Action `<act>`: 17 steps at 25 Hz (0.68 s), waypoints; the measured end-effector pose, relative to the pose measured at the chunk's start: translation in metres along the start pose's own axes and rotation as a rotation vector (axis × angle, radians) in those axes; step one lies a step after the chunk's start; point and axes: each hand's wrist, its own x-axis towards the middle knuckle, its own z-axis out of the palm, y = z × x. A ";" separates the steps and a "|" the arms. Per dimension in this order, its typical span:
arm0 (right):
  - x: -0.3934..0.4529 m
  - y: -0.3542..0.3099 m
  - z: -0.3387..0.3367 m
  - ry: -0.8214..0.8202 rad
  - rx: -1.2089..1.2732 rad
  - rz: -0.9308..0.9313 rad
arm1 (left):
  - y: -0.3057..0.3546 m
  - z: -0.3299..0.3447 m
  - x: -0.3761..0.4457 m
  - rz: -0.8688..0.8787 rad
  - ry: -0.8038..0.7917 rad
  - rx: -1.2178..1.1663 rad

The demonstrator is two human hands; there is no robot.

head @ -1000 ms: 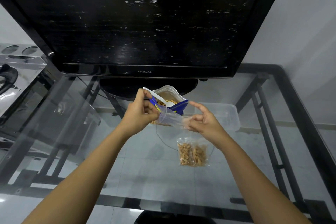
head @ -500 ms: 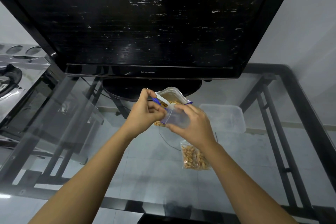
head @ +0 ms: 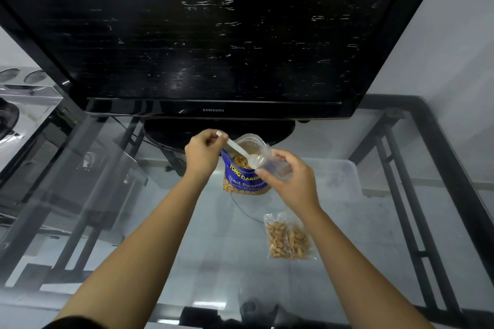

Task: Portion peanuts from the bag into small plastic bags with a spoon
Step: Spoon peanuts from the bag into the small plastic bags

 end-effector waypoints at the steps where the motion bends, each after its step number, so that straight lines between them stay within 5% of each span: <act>1: 0.002 0.001 0.000 -0.011 -0.002 0.018 | 0.007 -0.001 -0.001 0.070 0.013 -0.006; 6: 0.007 0.003 0.001 -0.048 0.005 0.053 | 0.012 -0.007 -0.003 0.464 -0.048 0.344; 10: 0.008 0.005 0.002 -0.041 0.014 0.077 | 0.010 -0.005 0.007 0.284 -0.028 0.340; 14: 0.007 0.006 0.002 -0.041 0.003 0.101 | 0.008 -0.002 0.005 0.294 -0.134 0.404; 17: 0.004 0.006 0.003 -0.046 0.010 0.113 | -0.002 0.006 0.001 0.104 -0.060 0.335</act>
